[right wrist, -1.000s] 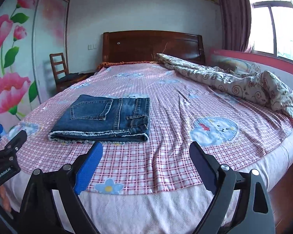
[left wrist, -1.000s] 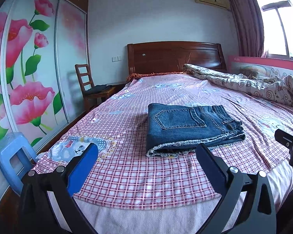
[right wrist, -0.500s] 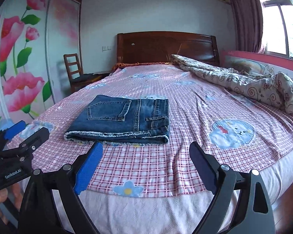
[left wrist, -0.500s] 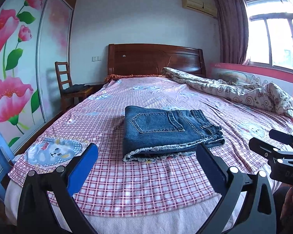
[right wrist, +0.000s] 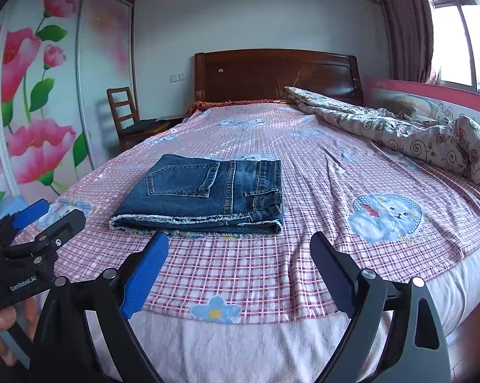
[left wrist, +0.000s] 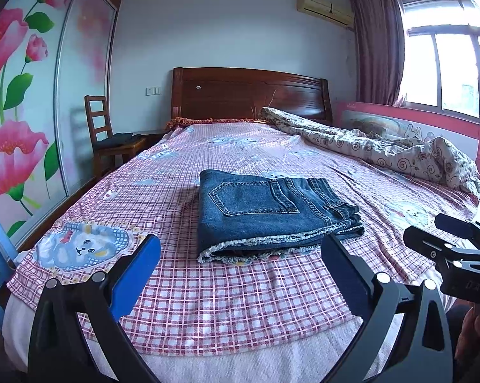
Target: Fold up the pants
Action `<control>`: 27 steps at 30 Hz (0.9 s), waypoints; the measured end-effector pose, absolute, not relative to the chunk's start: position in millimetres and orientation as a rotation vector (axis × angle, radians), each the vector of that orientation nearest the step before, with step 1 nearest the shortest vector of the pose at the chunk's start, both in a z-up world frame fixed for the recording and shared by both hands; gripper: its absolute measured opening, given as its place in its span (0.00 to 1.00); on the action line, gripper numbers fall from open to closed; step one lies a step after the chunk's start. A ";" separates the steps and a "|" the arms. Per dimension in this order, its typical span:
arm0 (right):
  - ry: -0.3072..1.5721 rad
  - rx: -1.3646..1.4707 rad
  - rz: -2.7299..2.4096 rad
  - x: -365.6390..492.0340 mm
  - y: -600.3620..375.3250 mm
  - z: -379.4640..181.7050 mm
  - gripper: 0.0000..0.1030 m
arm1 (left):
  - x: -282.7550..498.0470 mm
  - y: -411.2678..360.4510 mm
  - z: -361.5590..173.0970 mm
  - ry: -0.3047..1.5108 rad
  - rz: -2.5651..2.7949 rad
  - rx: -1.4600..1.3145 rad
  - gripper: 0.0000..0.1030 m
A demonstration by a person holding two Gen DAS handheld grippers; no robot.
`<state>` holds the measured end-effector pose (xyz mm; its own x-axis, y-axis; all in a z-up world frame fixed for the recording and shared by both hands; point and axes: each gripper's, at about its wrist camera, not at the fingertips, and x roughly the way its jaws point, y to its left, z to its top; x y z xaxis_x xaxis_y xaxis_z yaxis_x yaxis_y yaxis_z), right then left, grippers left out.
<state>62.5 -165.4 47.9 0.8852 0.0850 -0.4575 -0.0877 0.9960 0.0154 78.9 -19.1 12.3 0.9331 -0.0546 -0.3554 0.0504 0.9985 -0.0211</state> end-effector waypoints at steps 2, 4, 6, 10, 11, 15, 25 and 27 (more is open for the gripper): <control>0.481 0.004 0.090 63.2 -167.4 47.5 0.87 | 78.5 -18.7 12.0 0.365 -0.050 -0.007 0.98; 0.488 0.012 0.085 63.9 -168.9 46.9 0.87 | 78.1 -18.0 11.7 0.367 -0.049 -0.008 0.98; 0.488 0.015 0.087 64.6 -170.1 46.9 0.87 | 78.0 -17.2 11.5 0.369 -0.048 -0.011 0.98; 0.489 0.011 0.092 65.2 -170.6 46.2 0.87 | 77.8 -16.7 11.4 0.372 -0.047 -0.008 0.98; 0.490 0.011 0.091 65.4 -170.7 46.0 0.87 | 77.5 -16.2 11.6 0.372 -0.046 -0.008 0.98; 0.492 0.017 0.090 65.4 -171.8 45.7 0.87 | 77.5 -17.7 11.8 0.373 -0.049 -0.004 0.98; 0.496 0.017 0.094 67.0 -172.3 45.9 0.87 | 77.5 -17.6 11.4 0.378 -0.047 -0.006 0.98; 0.498 0.015 0.092 67.2 -172.4 45.9 0.87 | 77.7 -17.9 10.9 0.380 -0.049 -0.005 0.98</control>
